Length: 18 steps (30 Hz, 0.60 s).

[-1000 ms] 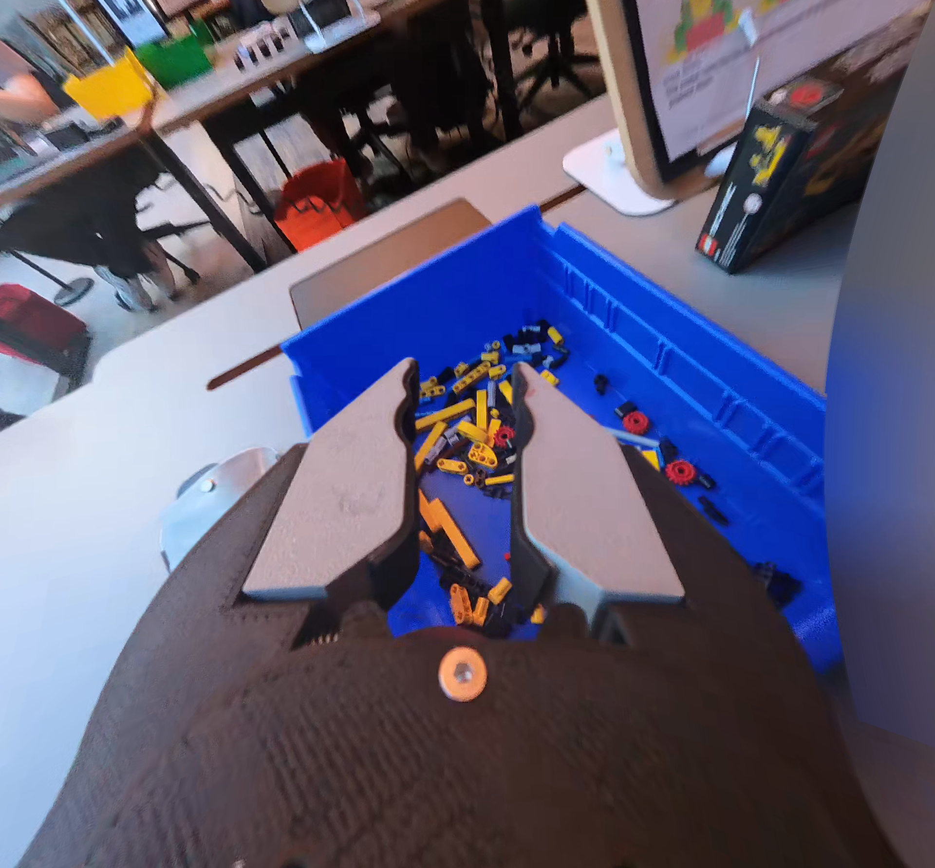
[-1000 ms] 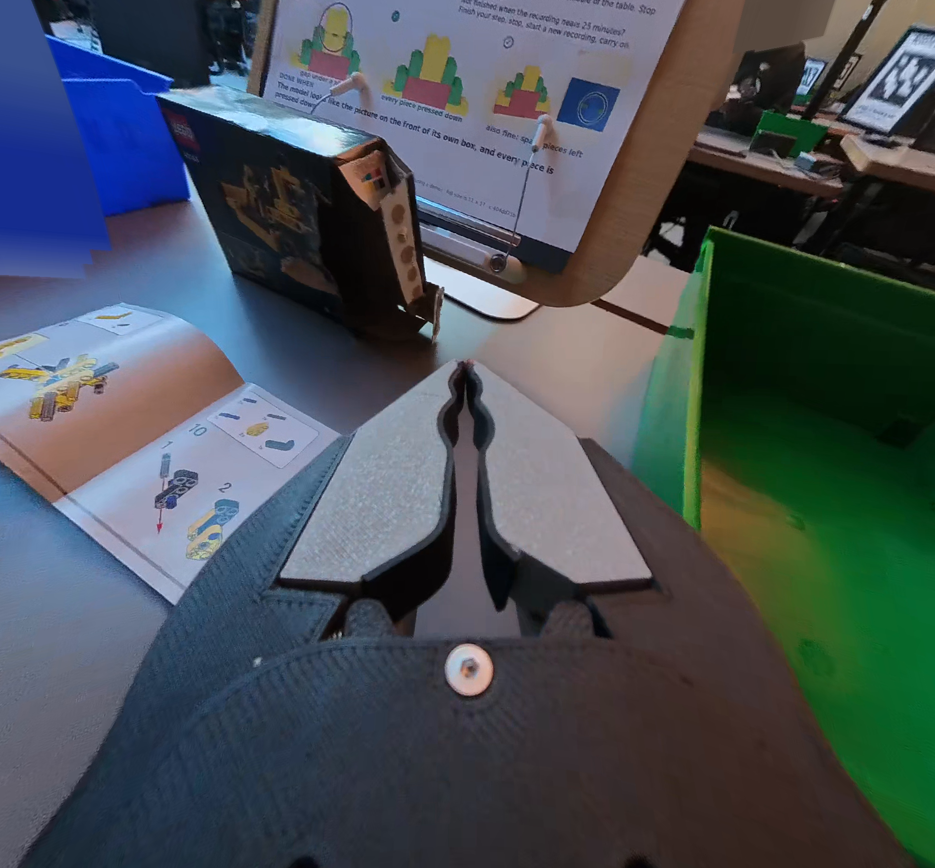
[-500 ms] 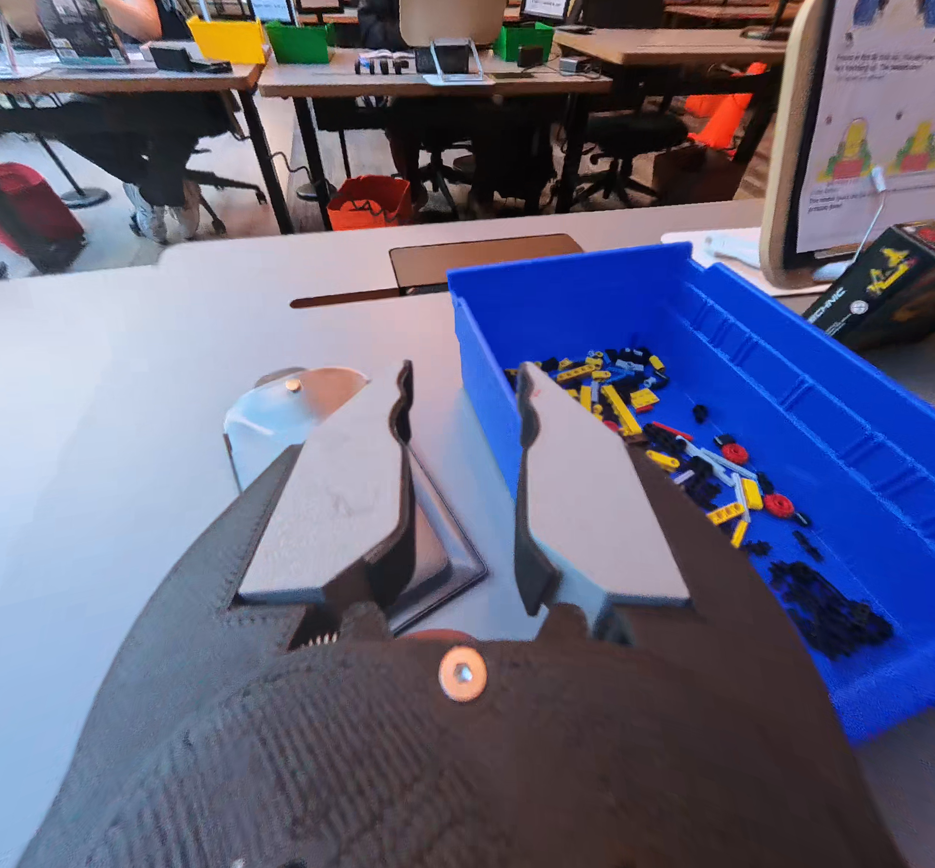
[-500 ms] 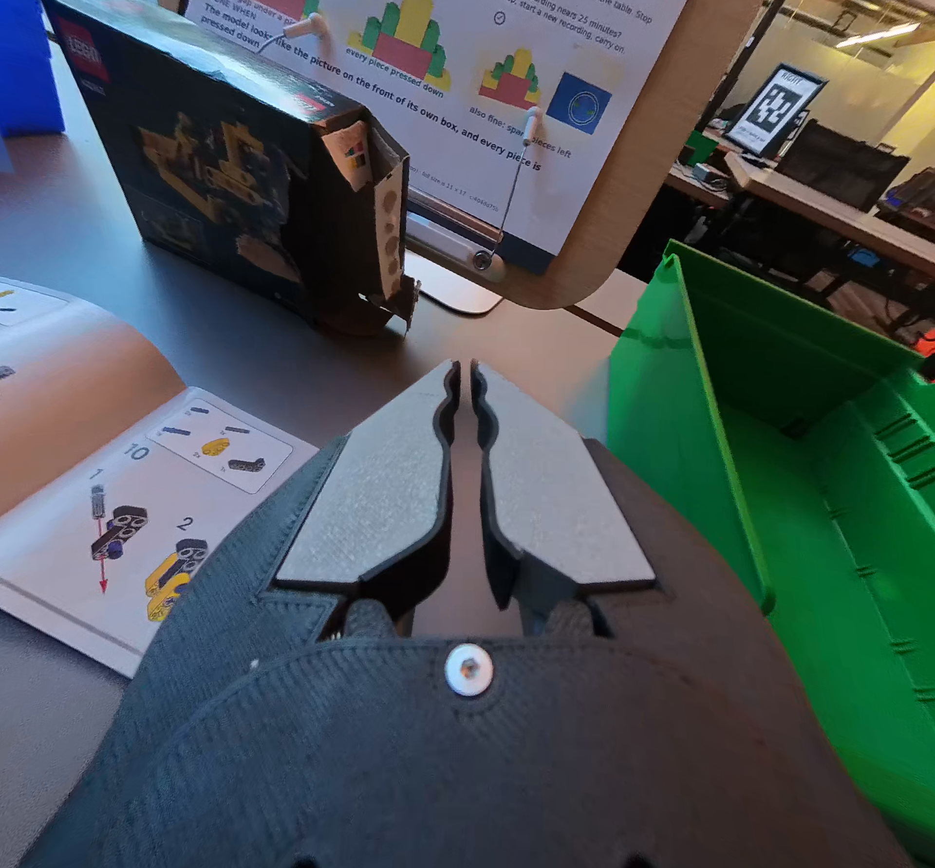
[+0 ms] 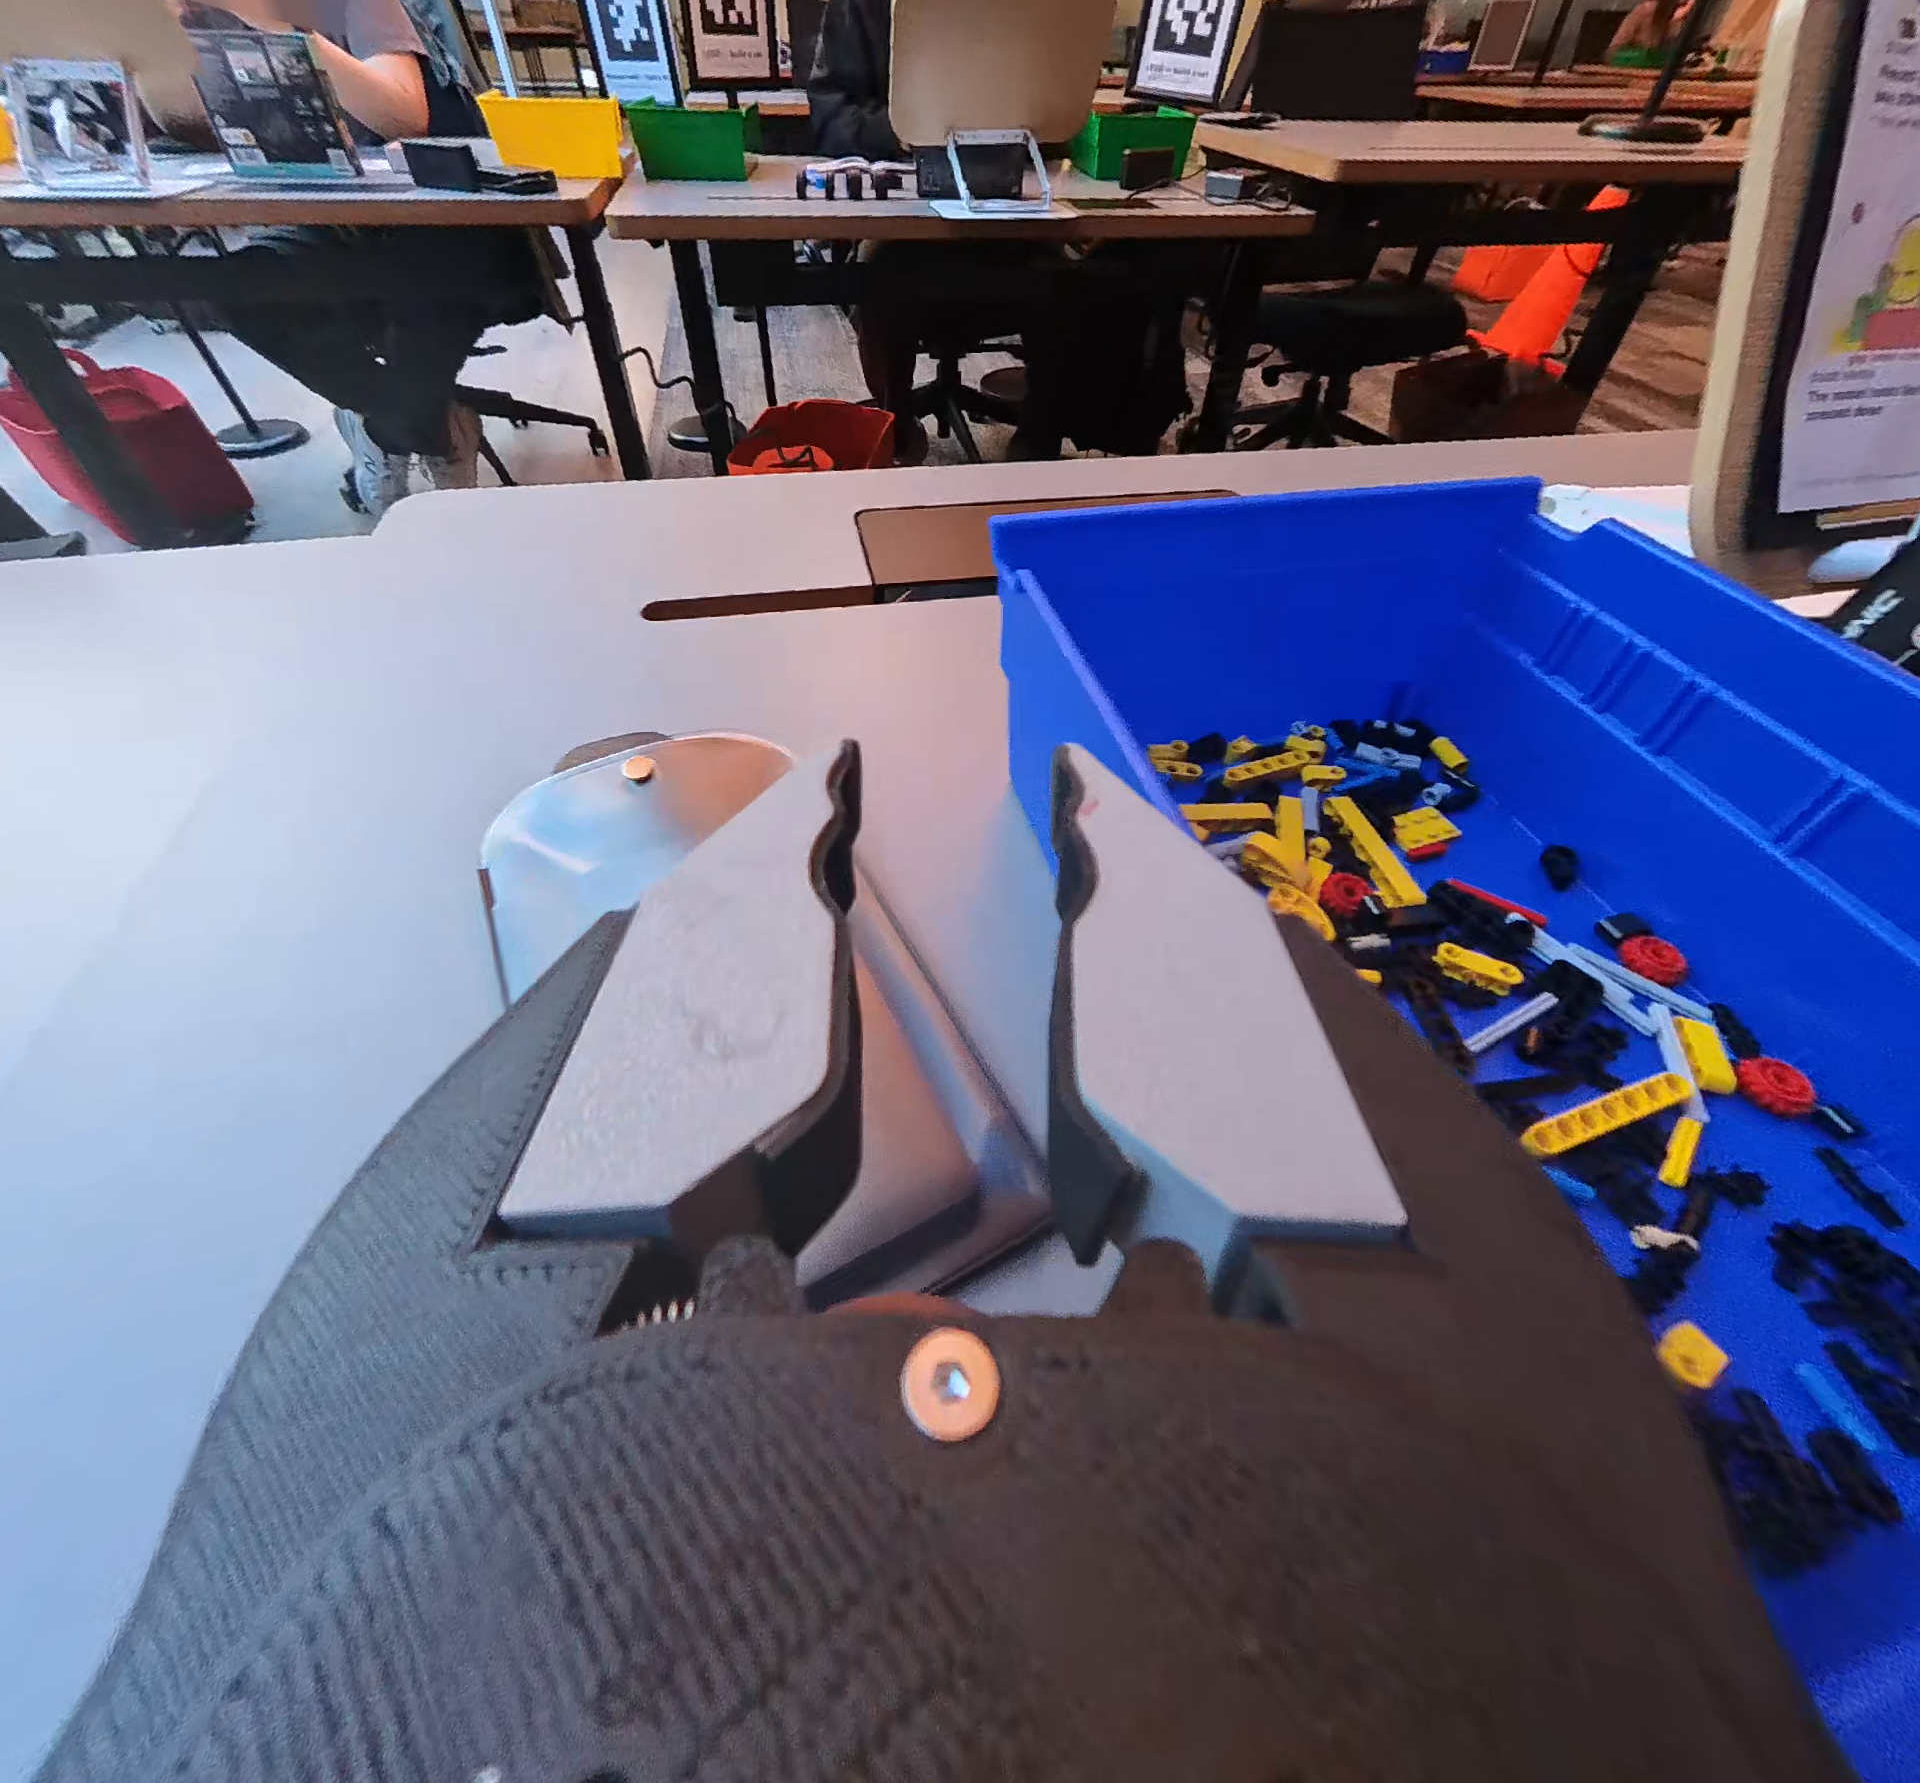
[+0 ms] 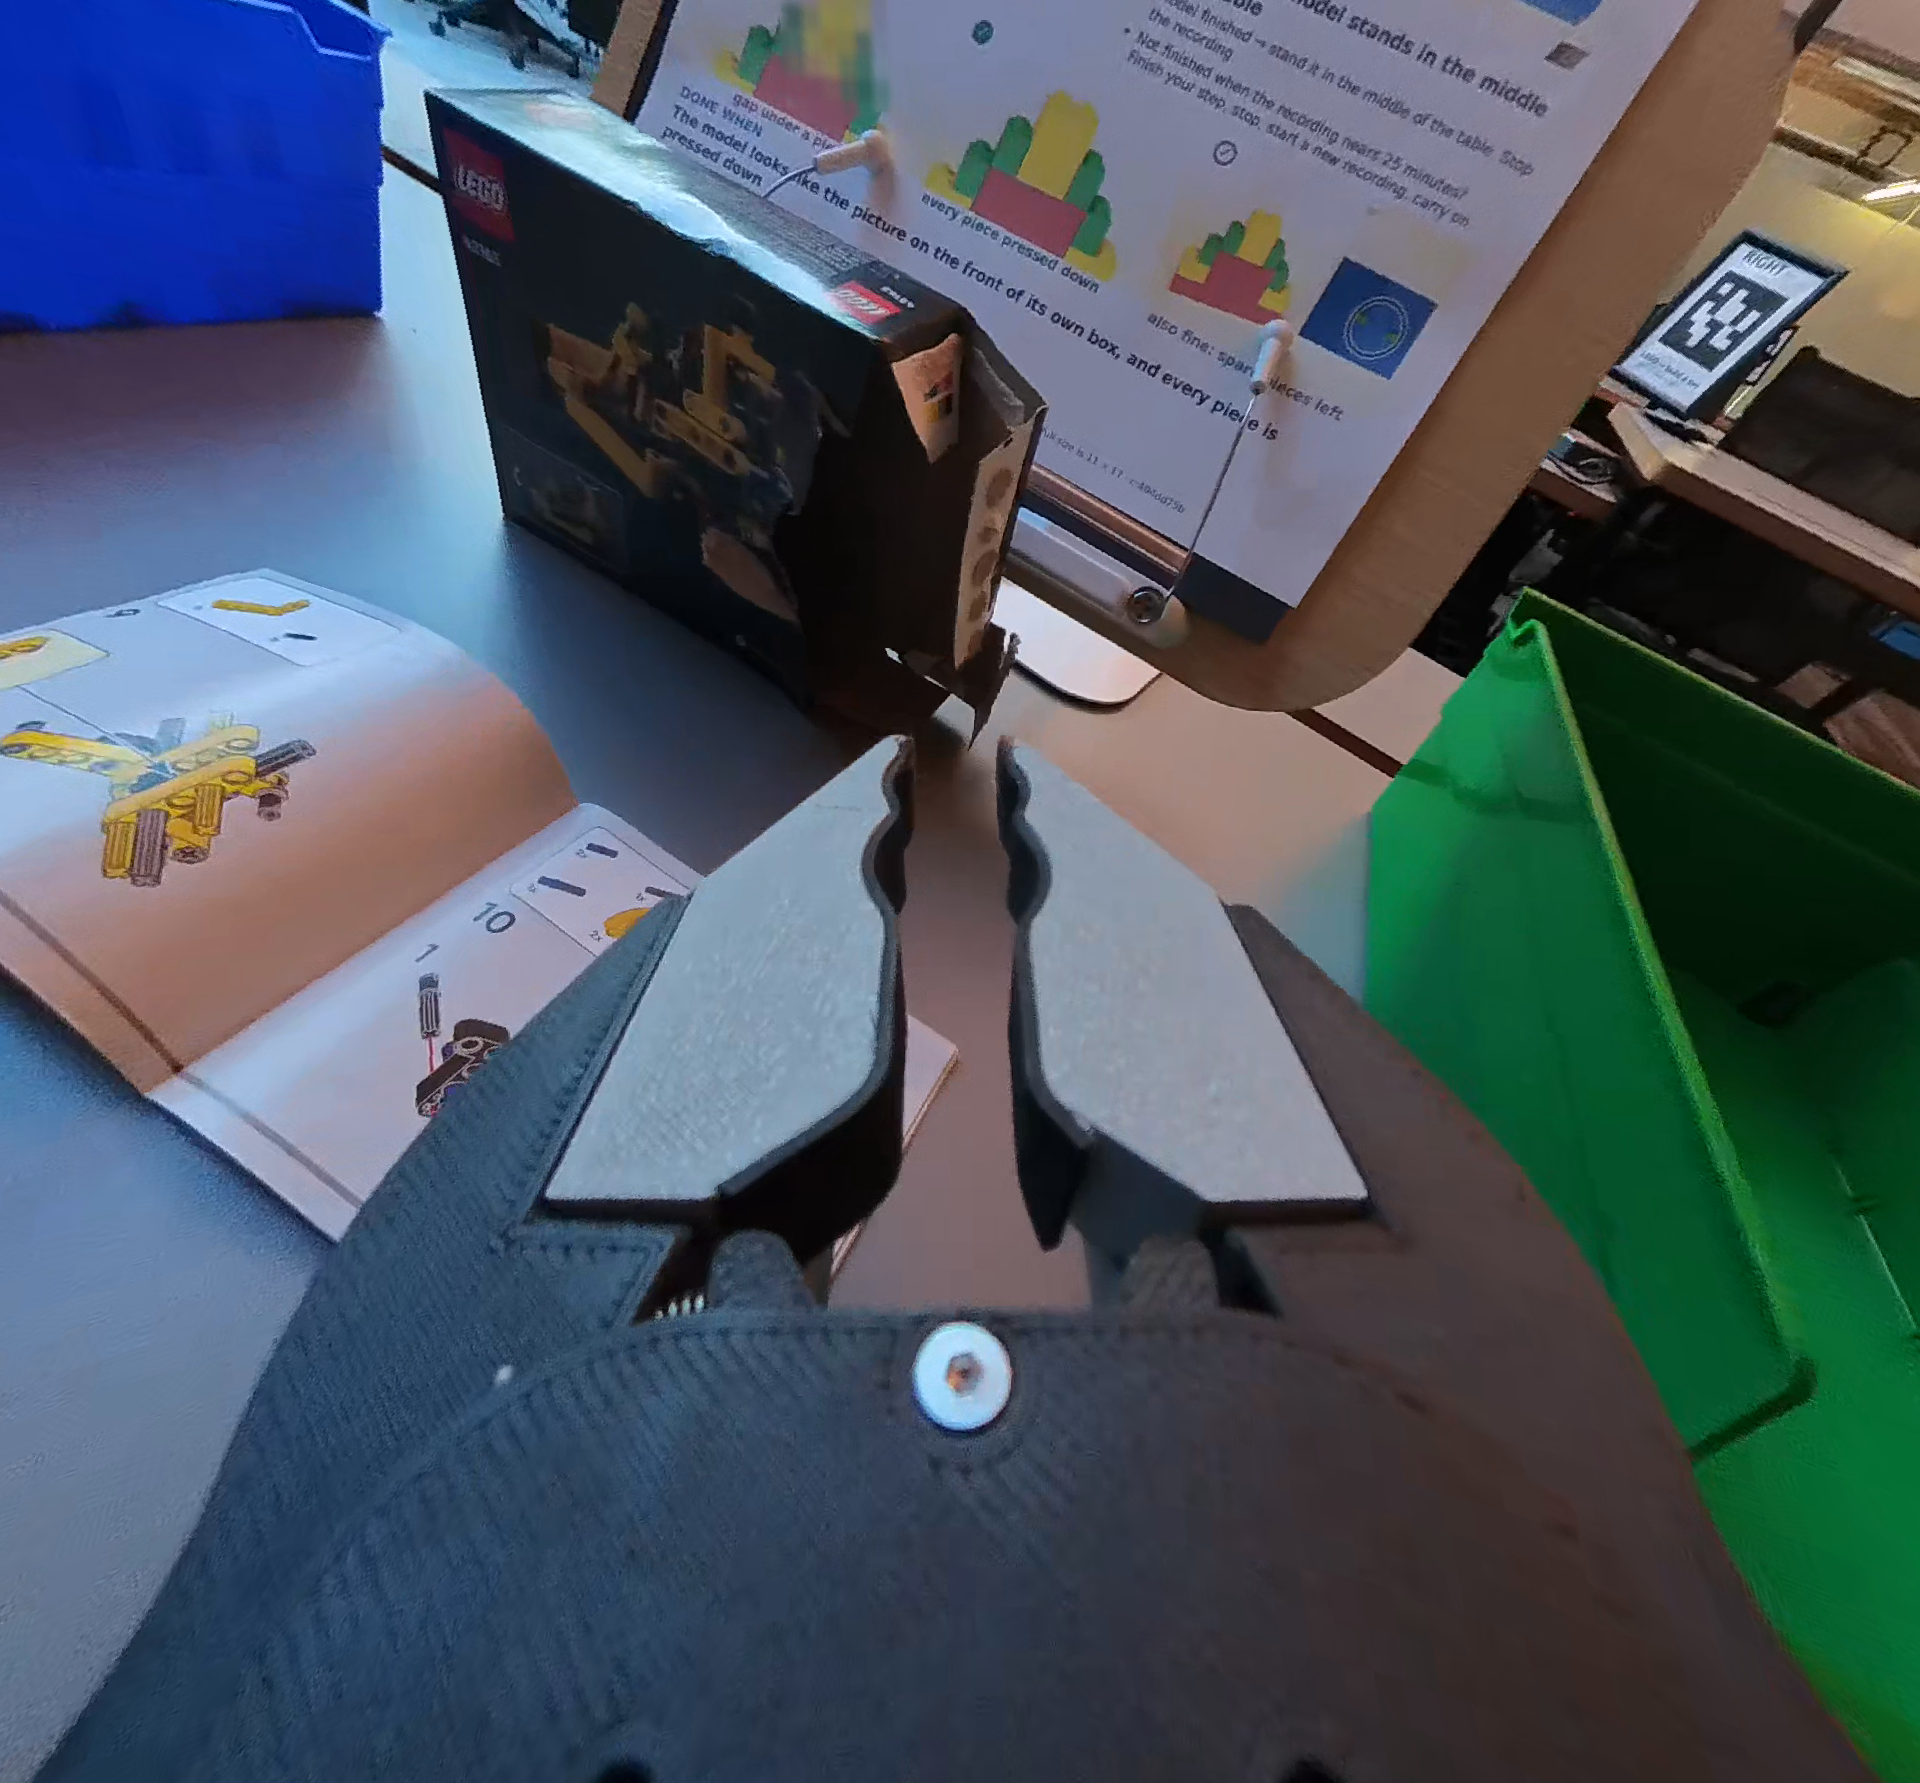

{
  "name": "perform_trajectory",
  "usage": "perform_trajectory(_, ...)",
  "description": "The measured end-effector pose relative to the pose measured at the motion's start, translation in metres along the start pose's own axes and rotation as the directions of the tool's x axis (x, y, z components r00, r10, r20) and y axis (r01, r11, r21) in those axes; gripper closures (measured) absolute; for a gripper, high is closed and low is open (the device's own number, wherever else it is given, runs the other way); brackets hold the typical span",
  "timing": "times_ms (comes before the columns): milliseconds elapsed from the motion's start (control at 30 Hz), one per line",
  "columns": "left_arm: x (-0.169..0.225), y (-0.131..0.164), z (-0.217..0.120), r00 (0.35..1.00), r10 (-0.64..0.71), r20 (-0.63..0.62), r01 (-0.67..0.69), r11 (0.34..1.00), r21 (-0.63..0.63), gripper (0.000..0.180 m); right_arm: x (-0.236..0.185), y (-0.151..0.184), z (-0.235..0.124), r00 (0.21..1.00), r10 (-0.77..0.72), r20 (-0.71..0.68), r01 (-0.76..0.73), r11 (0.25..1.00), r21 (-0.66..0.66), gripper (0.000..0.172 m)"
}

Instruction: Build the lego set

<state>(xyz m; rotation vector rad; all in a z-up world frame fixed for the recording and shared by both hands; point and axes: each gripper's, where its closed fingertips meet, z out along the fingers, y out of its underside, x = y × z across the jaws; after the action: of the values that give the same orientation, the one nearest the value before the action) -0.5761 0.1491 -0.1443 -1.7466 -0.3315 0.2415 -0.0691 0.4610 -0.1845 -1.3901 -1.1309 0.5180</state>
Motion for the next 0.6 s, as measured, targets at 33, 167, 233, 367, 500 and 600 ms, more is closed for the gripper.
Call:
perform_trajectory(33,0.002,0.0,0.0,1.0,-0.008,-0.006,0.008,1.0,-0.005,0.148,-0.001,0.001,0.002,1.0,-0.002,0.003,0.002,1.0,-0.006,0.16)
perform_trajectory(167,0.013,-0.006,-0.001,0.999,0.01,-0.041,-0.008,0.999,0.052,0.153,-0.005,0.006,0.009,0.999,0.018,0.041,-0.016,0.999,-0.033,0.154)
perform_trajectory(233,0.016,-0.01,-0.003,0.997,0.068,-0.021,-0.065,0.992,0.112,0.155,-0.01,0.006,0.006,0.998,0.007,0.057,-0.005,0.999,-0.036,0.154)
perform_trajectory(367,0.024,-0.002,0.001,0.992,0.123,-0.003,-0.122,0.987,0.107,0.158,-0.004,0.006,0.005,0.999,-0.042,-0.012,0.041,0.998,-0.044,0.154)
perform_trajectory(500,0.027,0.004,0.004,0.994,0.107,-0.025,-0.105,0.991,0.085,0.16,0.001,0.006,0.004,0.997,-0.068,-0.049,0.065,0.997,-0.052,0.153)
perform_trajectory(600,0.024,-0.003,0.0,0.997,0.069,-0.036,-0.064,0.992,0.111,0.16,0.005,0.006,0.003,0.998,-0.041,-0.057,0.038,0.998,-0.047,0.153)
